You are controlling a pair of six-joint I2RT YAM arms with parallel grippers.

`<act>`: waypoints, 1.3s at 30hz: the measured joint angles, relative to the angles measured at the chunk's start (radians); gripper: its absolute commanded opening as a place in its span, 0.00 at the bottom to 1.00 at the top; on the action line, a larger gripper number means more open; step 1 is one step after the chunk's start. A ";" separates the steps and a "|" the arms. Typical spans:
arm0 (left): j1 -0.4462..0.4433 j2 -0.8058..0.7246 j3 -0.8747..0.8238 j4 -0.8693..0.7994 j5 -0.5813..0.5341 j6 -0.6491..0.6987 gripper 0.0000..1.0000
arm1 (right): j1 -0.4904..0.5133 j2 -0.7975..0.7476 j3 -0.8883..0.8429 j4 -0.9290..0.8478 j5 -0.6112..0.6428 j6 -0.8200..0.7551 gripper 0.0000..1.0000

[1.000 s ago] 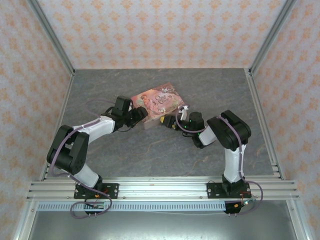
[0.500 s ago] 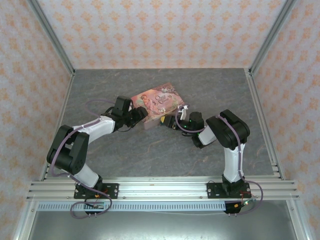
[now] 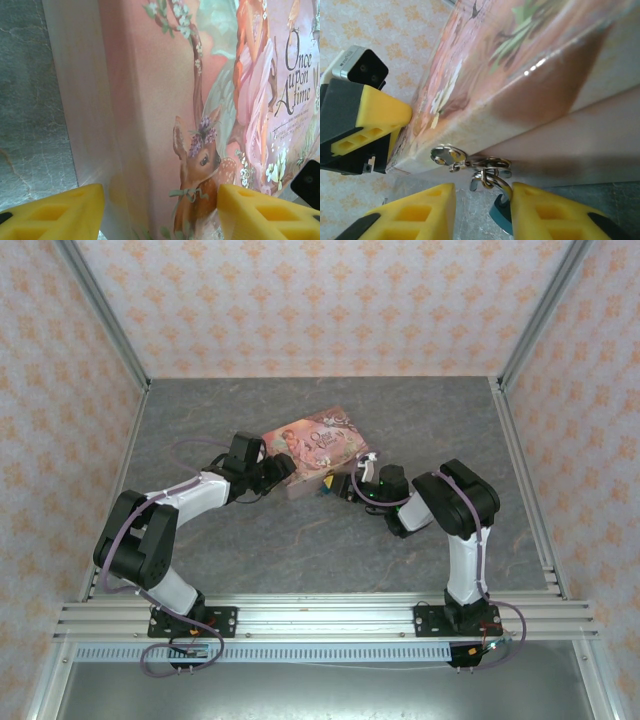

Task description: Unlock a padlock with a key

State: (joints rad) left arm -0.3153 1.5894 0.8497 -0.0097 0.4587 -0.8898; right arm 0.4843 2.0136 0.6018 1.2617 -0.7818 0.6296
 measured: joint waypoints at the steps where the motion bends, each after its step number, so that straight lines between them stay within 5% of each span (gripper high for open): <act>1: 0.000 0.000 0.000 0.000 0.000 0.000 0.61 | -0.001 0.000 0.000 -0.004 0.000 -0.003 0.27; 16: 0.000 -0.003 0.000 -0.007 -0.004 0.000 0.61 | -0.003 0.000 -0.007 -0.034 0.020 -0.015 0.00; 39: -0.006 -0.006 -0.010 0.006 -0.006 -0.001 0.62 | 0.011 -0.022 -0.060 0.031 0.215 0.138 0.00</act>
State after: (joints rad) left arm -0.3210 1.5833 0.8402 -0.0036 0.4526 -0.8906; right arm 0.4957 1.9919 0.5415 1.2922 -0.5667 0.7677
